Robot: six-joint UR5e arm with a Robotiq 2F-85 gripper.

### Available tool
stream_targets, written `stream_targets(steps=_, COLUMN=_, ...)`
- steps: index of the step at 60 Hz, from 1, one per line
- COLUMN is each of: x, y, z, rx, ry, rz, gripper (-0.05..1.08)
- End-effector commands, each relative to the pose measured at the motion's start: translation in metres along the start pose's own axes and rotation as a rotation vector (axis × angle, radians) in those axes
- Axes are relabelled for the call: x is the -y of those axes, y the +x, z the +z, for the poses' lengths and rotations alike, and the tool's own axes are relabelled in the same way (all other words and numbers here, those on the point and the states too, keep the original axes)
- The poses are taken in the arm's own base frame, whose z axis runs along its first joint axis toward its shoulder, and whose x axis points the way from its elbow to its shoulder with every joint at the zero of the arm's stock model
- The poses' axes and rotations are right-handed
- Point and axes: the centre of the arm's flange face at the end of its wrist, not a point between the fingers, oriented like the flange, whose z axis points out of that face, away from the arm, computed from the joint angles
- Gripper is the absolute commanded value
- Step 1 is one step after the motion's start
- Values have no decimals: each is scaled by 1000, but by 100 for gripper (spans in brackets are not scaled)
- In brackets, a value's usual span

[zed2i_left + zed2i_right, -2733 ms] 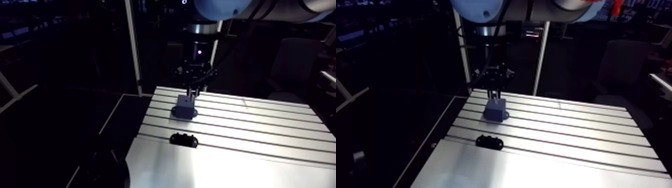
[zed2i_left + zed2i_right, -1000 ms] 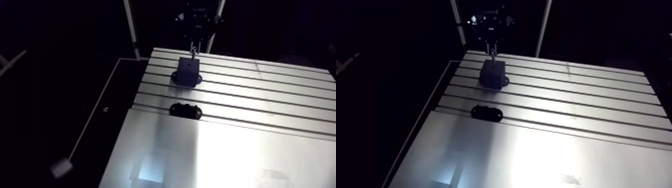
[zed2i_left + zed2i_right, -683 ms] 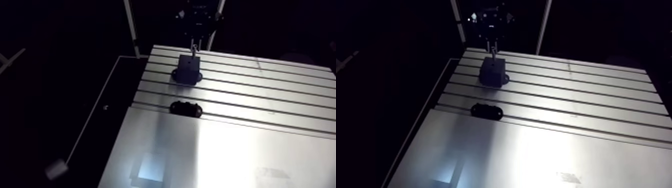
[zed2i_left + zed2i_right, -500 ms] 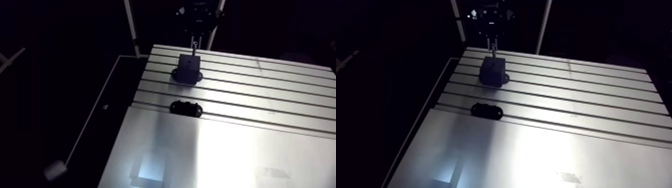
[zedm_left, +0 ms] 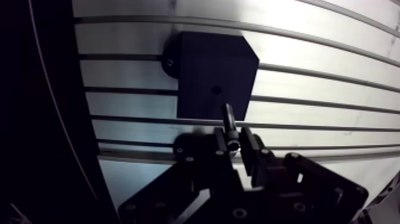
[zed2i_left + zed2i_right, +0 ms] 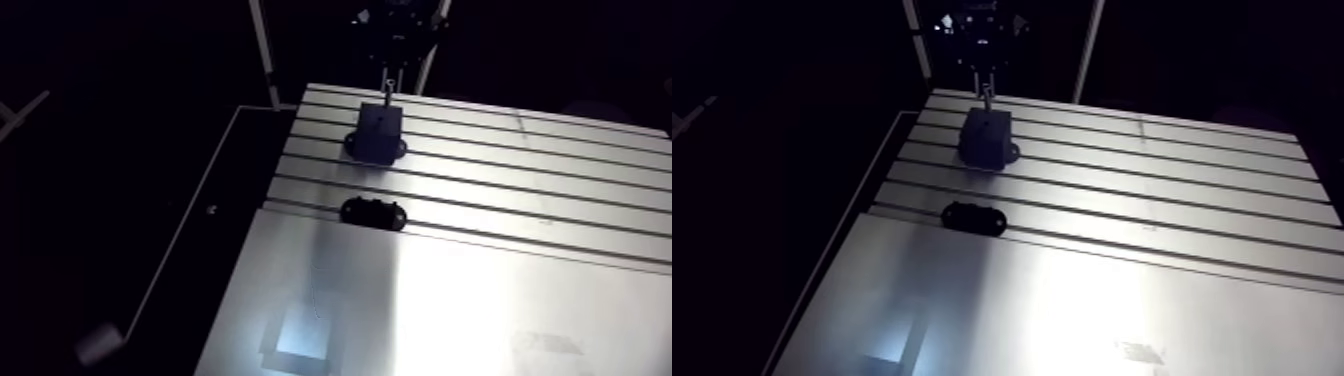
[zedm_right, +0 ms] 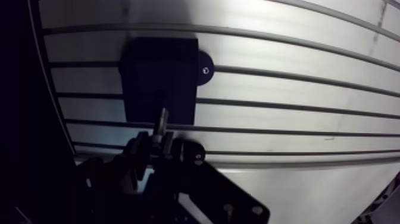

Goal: Pick up the M10 bolt and insert it into the hole until fully seated.

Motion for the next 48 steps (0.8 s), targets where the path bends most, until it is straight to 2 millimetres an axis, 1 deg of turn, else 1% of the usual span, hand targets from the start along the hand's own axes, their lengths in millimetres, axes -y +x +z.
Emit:
stream_targets(steps=1, x=2, y=1, z=3, rx=3, ry=0, rz=-2, gripper=108)
stream_targets(steps=24, x=4, y=1, z=3, rx=1, ry=0, rz=-7, gripper=108)
stream_targets(steps=35, x=4, y=3, z=7, rx=8, ry=-1, rz=-7, gripper=108)
stream_targets(steps=48, x=5, y=4, z=6, rx=-6, ry=1, rz=-8, gripper=108)
